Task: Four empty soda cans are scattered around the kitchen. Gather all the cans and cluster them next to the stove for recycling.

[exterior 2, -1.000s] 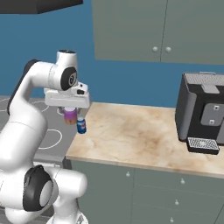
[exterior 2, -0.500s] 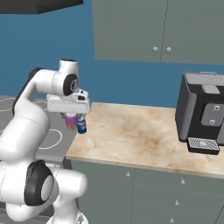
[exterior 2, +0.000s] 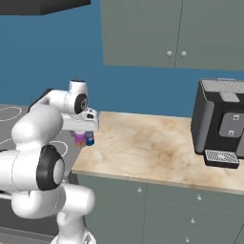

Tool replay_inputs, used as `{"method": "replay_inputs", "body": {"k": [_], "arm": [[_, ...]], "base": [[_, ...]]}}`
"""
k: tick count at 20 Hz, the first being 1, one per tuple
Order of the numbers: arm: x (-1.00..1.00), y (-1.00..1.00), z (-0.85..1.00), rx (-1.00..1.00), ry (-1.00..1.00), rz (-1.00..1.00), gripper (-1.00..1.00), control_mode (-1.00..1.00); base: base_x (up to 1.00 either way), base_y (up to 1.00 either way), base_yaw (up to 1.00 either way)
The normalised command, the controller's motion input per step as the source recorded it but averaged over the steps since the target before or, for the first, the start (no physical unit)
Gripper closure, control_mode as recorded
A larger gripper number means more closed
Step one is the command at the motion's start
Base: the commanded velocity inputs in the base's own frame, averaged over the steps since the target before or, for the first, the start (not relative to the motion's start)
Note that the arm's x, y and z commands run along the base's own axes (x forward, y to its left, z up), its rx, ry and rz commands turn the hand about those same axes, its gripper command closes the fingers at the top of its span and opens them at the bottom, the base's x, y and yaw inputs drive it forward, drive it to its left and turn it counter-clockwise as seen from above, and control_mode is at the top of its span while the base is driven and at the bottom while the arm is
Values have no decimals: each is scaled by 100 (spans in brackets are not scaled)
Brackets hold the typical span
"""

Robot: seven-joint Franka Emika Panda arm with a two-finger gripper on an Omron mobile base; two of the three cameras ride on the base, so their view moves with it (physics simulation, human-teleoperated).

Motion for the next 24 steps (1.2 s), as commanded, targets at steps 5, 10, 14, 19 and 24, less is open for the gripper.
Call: {"method": "replay_inputs", "body": {"k": [5,10,14,19,24], "arm": [[47,19,-58,-1,1,-1,100,-100],[42,0,-56,-2,0,-4,100,-100],[36,0,-46,-2,0,-3,100,-100],[34,1,-37,0,0,-3,100,-100],[20,7,-30,0,0,-1,100,-100]], "base": [[0,0,0],[0,0,0],[0,0,0],[0,0,0],[0,0,0]]}}
